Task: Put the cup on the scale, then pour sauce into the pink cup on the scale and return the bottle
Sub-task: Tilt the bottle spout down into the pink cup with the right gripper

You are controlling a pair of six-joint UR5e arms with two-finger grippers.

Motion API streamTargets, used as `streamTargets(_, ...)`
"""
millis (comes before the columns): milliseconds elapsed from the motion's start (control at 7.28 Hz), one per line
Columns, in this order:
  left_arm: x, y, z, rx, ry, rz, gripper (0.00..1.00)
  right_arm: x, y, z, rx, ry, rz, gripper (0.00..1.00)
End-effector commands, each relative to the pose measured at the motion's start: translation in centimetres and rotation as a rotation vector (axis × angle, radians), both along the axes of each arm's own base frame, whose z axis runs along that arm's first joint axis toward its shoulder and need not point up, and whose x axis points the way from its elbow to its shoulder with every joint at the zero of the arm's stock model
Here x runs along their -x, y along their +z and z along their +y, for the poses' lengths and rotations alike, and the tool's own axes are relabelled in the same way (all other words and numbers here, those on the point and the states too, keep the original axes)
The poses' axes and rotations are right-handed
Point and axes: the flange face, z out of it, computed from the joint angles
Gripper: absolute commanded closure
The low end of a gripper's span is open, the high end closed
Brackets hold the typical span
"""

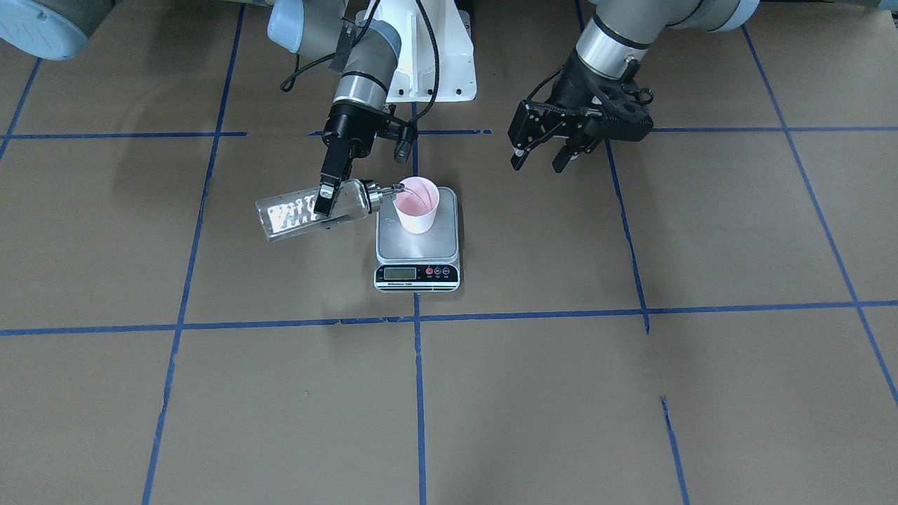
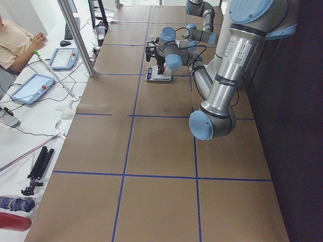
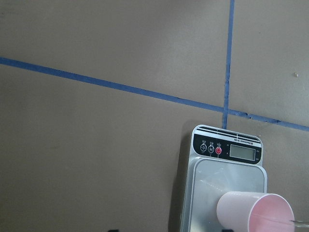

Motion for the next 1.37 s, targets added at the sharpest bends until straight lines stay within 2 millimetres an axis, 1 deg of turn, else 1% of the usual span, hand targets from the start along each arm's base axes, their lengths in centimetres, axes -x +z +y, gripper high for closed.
streamTargets(0, -0.1, 0.0, -0.1, 0.001, 0.0, -0.001, 0.23, -0.1, 0.2, 0.0, -0.006, -0.004, 0.026, 1.0)
streamTargets(137, -0.1, 0.0, -0.1, 0.001, 0.0, -0.001, 0.23, -0.1, 0.7, 0.1, -0.006, -0.005, 0.035, 1.0)
streamTargets(549, -0.2, -0.1, 0.0, 0.001, 0.001, 0.001, 0.23, -0.2, 1.2, 0.1, -0.013, -0.005, 0.055, 1.0)
streamTargets(824, -0.2, -0.2, -0.1, 0.0, 0.001, 0.002, 0.23, -0.6, 0.6, -0.2, -0.018, 0.004, 0.031, 1.0)
streamTargets(961, -0.2, -0.2, -0.1, 0.0, 0.001, 0.002, 0.23, -0.7, 0.4, -0.2, -0.022, 0.012, -0.006, 1.0)
streamTargets(1099, -0.2, -0.2, -0.1, 0.0, 0.001, 0.002, 0.23, -1.0, 1.1, -0.3, -0.031, 0.052, -0.122, 1.0)
streamTargets(1236, -0.2, -0.2, -0.1, 0.0, 0.001, 0.002, 0.23, -1.2, 2.2, -0.1, -0.035, 0.088, -0.23, 1.0)
